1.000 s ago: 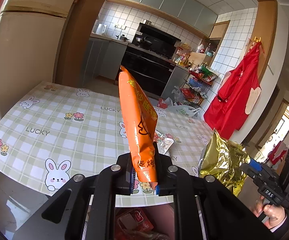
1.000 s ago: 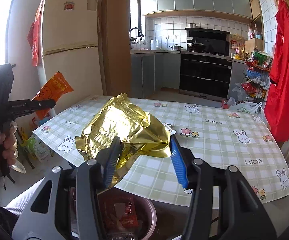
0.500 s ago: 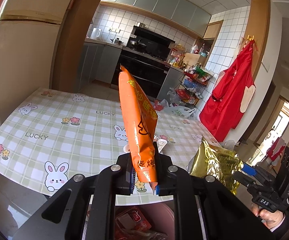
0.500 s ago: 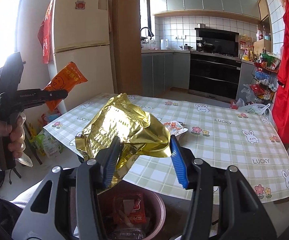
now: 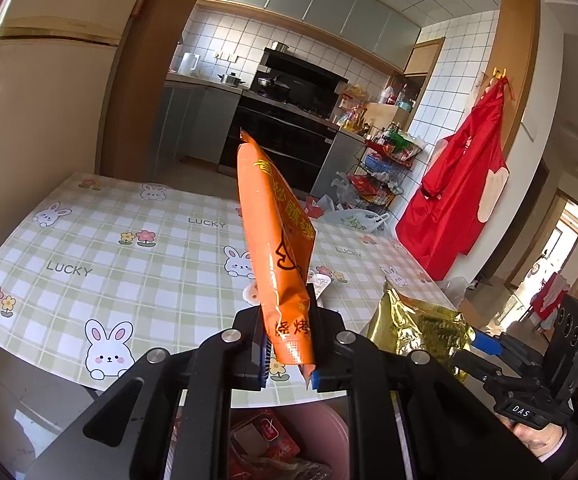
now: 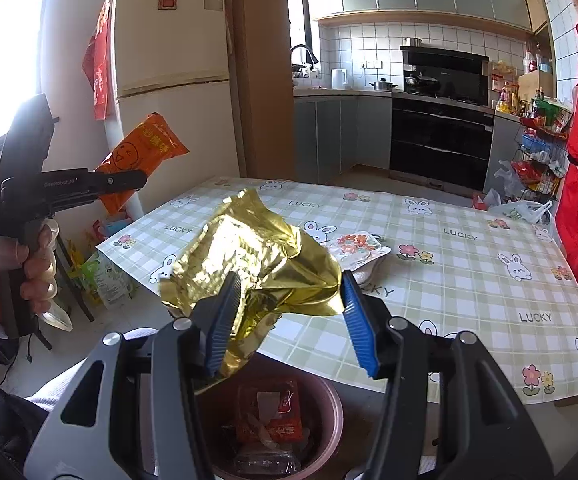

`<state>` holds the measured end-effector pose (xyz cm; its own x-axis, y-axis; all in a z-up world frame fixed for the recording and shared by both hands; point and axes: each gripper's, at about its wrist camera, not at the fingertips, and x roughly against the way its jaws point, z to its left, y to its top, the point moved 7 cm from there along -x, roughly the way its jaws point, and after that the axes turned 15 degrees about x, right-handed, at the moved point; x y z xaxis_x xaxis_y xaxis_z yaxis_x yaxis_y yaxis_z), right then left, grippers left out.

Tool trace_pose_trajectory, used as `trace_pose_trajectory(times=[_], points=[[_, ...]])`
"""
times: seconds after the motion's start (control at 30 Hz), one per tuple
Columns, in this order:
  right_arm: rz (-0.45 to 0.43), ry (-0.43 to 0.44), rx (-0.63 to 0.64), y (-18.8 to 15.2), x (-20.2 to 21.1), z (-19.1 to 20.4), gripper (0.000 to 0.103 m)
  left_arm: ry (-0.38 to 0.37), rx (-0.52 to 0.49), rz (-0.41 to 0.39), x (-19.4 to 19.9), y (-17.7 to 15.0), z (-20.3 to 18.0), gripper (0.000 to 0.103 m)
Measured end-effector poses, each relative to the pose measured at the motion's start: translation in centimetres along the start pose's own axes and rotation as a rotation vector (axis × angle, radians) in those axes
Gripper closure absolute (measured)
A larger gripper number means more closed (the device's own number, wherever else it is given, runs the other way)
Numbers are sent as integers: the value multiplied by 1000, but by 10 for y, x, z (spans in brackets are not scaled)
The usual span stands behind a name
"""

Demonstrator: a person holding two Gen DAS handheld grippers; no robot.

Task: Collect trash
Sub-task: 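Carry the gold foil over the bin and open the right tool while the left tool carries the packet, then lower the orange packet over the bin and open the left tool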

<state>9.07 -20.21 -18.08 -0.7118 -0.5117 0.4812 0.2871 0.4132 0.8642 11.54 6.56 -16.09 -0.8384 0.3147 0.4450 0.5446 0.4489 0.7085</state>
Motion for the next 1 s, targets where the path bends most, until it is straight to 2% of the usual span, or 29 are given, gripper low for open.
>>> trace_pose_trajectory(times=[0.17, 0.27, 0.37, 0.5, 0.57, 1.0], points=[[-1, 2, 11, 1, -1, 3, 50, -8, -6, 7, -1, -2, -4, 89], [-7, -4, 9, 3, 0, 2, 39, -13, -9, 13, -1, -4, -5, 89], [-10, -21, 6, 4, 0, 0, 33, -23, -11, 26, -2, -8, -7, 89], [-28, -50, -4, 6, 4, -5, 16, -56, -3, 67, -5, -18, -13, 89], [-38, -73, -9, 8, 7, -10, 12, -72, -21, 92, -7, -27, -20, 89], [-61, -179, -123, 6, 20, -57, 8, -149, -58, 272, -7, -83, -36, 89]])
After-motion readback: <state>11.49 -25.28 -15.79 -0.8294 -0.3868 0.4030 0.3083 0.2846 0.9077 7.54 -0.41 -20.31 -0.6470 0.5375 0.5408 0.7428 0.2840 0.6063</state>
